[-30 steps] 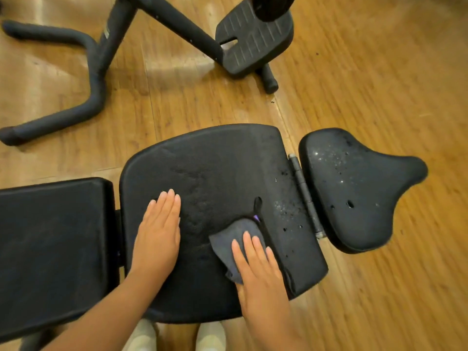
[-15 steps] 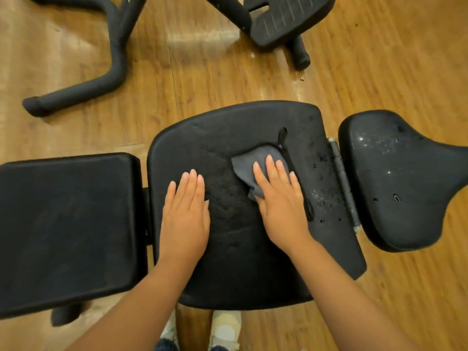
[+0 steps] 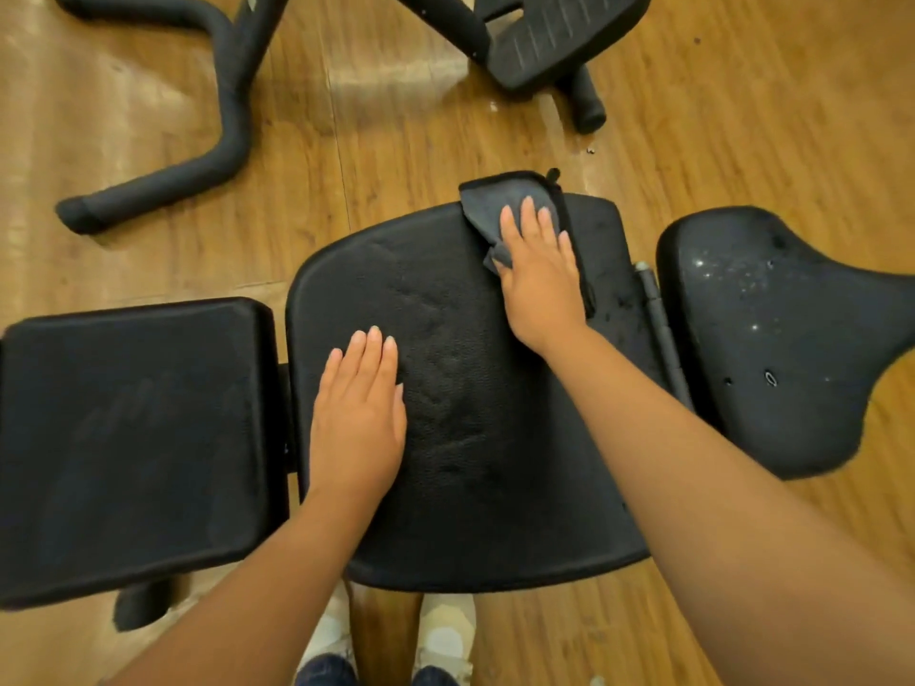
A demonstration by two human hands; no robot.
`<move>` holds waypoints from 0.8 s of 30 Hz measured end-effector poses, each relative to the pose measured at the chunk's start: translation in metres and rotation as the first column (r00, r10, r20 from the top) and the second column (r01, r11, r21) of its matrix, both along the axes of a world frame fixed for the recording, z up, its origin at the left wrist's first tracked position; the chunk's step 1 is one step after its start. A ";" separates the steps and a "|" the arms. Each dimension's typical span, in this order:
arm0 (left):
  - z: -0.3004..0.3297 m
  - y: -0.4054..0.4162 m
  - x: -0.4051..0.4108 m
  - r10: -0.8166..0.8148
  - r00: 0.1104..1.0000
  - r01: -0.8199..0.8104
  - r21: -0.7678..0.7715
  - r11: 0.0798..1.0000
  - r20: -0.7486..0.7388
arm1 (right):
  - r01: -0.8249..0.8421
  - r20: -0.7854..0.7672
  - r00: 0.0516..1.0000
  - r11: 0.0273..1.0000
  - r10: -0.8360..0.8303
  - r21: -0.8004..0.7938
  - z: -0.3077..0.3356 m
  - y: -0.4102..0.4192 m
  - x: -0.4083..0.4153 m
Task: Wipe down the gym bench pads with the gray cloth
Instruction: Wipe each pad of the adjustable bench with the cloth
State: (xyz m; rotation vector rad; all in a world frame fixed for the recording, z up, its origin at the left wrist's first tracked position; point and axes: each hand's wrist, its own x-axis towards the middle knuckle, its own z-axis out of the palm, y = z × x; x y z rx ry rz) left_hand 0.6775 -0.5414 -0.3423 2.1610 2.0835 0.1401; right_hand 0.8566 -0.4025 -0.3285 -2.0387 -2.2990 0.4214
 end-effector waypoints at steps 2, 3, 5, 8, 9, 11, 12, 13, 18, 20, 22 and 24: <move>0.003 0.000 0.001 0.004 0.999 -0.005 -0.019 1.000 -0.041 | 0.001 -0.017 1.000 1.000 -0.001 -0.014 0.002 -0.022 0.001; 0.004 -0.001 0.002 0.005 0.999 -0.007 -0.031 1.000 -0.053 | -0.006 -0.021 1.000 1.000 0.005 -0.020 0.003 -0.037 0.003; 0.009 -0.001 0.003 0.015 0.997 -0.019 -0.052 0.998 -0.077 | -0.029 -0.034 0.999 0.999 0.028 -0.033 0.005 -0.071 0.008; 0.016 -0.003 0.012 0.060 0.992 -0.070 -0.089 0.994 -0.108 | -0.062 -0.044 0.997 0.995 0.059 -0.075 0.010 -0.132 0.022; 0.018 -0.004 0.016 0.076 0.993 -0.083 -0.077 0.994 -0.094 | -0.061 -0.043 0.997 0.995 0.058 -0.079 0.010 -0.153 0.027; 0.021 -0.009 0.034 0.055 0.998 -0.056 -0.028 0.998 -0.036 | -0.038 -0.038 0.999 0.995 0.034 -0.094 0.012 -0.193 0.037; 0.021 -0.013 0.046 0.027 1.000 -0.027 0.004 1.000 0.000 | -0.021 -0.035 0.999 0.994 0.017 -0.106 0.013 -0.210 0.041; 0.020 -0.016 0.060 -0.009 0.999 0.008 0.034 0.999 0.032 | -0.001 -0.031 1.000 0.993 -0.002 -0.118 0.014 -0.225 0.044; 0.010 -0.014 0.114 -0.096 0.992 0.095 0.014 0.995 0.085 | 0.064 0.006 0.998 0.984 -0.064 -0.167 0.017 -0.262 0.053; 0.002 -0.013 0.115 -0.092 0.990 0.092 0.007 0.996 0.103 | 0.073 -0.003 0.997 0.985 -0.074 -0.155 0.017 -0.258 0.054; -0.005 -0.015 0.110 -0.100 0.985 0.098 0.027 0.995 0.138 | 0.059 -0.001 0.998 0.990 -0.060 -0.125 0.013 -0.244 0.055; -0.005 -0.016 0.108 -0.107 0.977 0.099 0.050 0.994 0.185 | 0.058 -0.010 0.998 0.994 -0.059 -0.096 0.008 -0.221 0.055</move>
